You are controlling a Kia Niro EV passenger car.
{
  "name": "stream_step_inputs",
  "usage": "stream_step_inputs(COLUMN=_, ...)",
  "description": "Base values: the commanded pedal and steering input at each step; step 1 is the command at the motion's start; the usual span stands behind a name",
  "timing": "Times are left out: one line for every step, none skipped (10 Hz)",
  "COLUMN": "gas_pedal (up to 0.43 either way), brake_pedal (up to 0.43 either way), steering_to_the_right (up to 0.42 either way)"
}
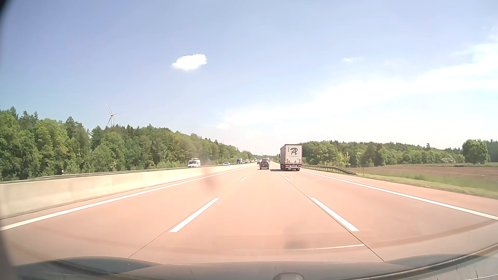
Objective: Follow the waypoints while adhering to traffic rules and regulations
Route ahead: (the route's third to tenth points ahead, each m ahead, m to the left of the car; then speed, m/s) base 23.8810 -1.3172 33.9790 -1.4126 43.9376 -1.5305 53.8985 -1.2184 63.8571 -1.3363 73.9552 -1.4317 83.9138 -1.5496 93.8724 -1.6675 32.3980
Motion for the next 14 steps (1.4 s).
stream_step_inputs(gas_pedal=0.0, brake_pedal=0.0, steering_to_the_right=-0.001)
stream_step_inputs(gas_pedal=0.0, brake_pedal=0.0, steering_to_the_right=-0.001)
stream_step_inputs(gas_pedal=0.0, brake_pedal=0.0, steering_to_the_right=-0.001)
stream_step_inputs(gas_pedal=0.0, brake_pedal=0.0, steering_to_the_right=-0.001)
stream_step_inputs(gas_pedal=0.0, brake_pedal=0.0, steering_to_the_right=-0.001)
stream_step_inputs(gas_pedal=0.0, brake_pedal=0.0, steering_to_the_right=-0.002)
stream_step_inputs(gas_pedal=0.087, brake_pedal=0.0, steering_to_the_right=-0.001)
stream_step_inputs(gas_pedal=0.22, brake_pedal=0.0, steering_to_the_right=-0.002)
stream_step_inputs(gas_pedal=0.228, brake_pedal=0.0, steering_to_the_right=-0.002)
stream_step_inputs(gas_pedal=0.228, brake_pedal=0.0, steering_to_the_right=-0.002)
stream_step_inputs(gas_pedal=0.24, brake_pedal=0.0, steering_to_the_right=-0.002)
stream_step_inputs(gas_pedal=0.24, brake_pedal=0.0, steering_to_the_right=-0.002)
stream_step_inputs(gas_pedal=0.24, brake_pedal=0.0, steering_to_the_right=-0.001)
stream_step_inputs(gas_pedal=0.24, brake_pedal=0.0, steering_to_the_right=-0.002)
